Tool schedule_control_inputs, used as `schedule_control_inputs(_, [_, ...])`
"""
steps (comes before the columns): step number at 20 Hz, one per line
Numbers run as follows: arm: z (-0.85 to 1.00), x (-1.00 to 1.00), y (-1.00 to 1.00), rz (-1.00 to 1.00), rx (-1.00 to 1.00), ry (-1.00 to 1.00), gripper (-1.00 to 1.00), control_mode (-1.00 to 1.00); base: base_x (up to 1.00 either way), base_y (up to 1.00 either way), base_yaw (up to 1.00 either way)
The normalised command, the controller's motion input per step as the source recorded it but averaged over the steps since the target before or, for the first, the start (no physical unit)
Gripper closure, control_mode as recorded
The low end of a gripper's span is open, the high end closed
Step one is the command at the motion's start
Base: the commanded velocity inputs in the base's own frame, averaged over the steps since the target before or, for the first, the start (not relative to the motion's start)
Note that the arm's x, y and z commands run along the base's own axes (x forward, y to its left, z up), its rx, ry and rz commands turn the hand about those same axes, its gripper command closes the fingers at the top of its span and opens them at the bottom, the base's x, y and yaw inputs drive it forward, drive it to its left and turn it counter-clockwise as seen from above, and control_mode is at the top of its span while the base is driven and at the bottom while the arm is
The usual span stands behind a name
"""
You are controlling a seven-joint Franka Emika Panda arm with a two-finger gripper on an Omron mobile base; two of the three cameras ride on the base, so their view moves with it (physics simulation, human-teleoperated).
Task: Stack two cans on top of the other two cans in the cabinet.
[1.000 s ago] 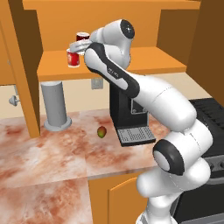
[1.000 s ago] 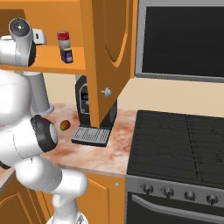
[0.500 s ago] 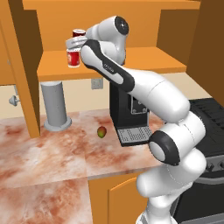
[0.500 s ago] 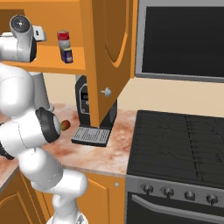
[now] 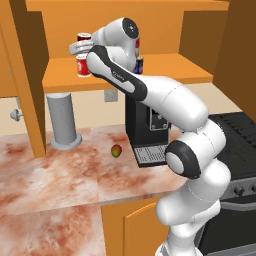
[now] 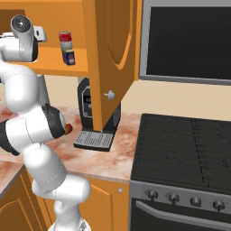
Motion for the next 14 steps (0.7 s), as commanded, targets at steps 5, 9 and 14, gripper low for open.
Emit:
schedule_control_inputs(5, [-0.01,0.23,0.09,0.0,-0.01,0.0,1.0,-1.0,0.0,0.0,0.0])
schedule_control_inputs(9, [-0.07,0.21,0.05,0.0,-0.01,0.0,1.0,-1.0,0.0,0.0,0.0])
schedule_control_inputs(14, [-0.02,0.21,0.06,0.0,-0.02,0.01,1.0,-1.0,0.0,0.0,0.0])
